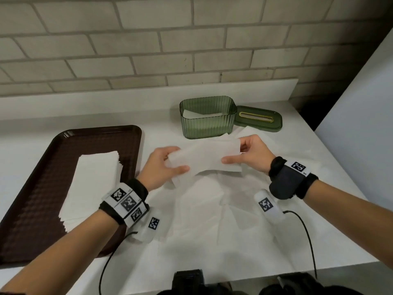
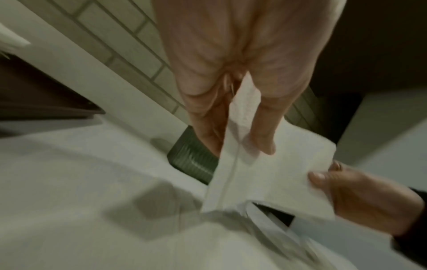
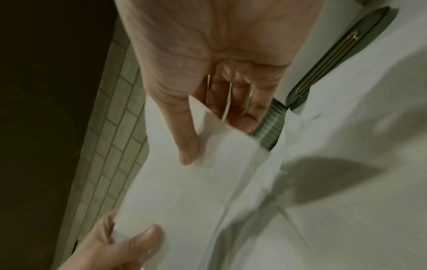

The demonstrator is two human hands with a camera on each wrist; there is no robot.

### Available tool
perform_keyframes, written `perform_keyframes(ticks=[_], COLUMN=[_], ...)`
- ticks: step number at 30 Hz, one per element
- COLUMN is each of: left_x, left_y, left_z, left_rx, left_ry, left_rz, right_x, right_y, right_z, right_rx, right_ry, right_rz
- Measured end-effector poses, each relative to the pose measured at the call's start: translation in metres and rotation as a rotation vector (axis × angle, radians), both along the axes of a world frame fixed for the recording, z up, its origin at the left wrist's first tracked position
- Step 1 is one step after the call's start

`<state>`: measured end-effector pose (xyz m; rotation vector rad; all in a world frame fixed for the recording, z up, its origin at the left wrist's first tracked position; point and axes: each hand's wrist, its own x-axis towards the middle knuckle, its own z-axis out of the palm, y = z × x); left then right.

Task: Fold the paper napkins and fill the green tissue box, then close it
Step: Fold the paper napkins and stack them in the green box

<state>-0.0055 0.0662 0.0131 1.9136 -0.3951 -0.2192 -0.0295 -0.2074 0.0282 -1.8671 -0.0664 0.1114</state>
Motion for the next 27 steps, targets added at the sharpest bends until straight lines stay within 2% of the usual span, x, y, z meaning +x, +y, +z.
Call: perform_keyframes(ticks=[2, 7, 13, 18, 20, 24, 27], left_x=[-0.009, -0.015, -0.011, -0.005, -0.005, -0.008, -0.009], left_y=[-0.006, -0.025, -0.049, -0.064, -0.058, -0.049, -0.047], left_z=[-0.007, -0.011, -0.026, -0.023, -0.025, -0.026, -0.025], left_rx=[0.021, -0.138, -0.037, -0.168, -0.204, -0.133, -0.151], left_ry=[-0.005, -0.061, -0.054, -0.025, -0.062, -0.102, -0.077], left_rz=[-0.024, 0.155, 0.149, 0.299, 0.341, 0.292, 0.246], right_x=[-0.004, -0.004, 0.001, 0.010, 0.011, 0.004, -0.002], right_y=[0.003, 0.009, 0.017, 0.021, 0.015, 0.003, 0.000], right_z=[-0.007, -0.028, -0.041, -0.040, -0.040, -0.049, -0.053], right_rx=[-0.013, 0.021, -0.042, -0.013, 0.005, -0.025, 0.016], right_ry=[-0.039, -0.053, 0.098, -0.046, -0.069, -0.023, 0.011], right_rz=[0.027, -0.003, -0.046, -0.081, -0.120, -0.093, -0.094])
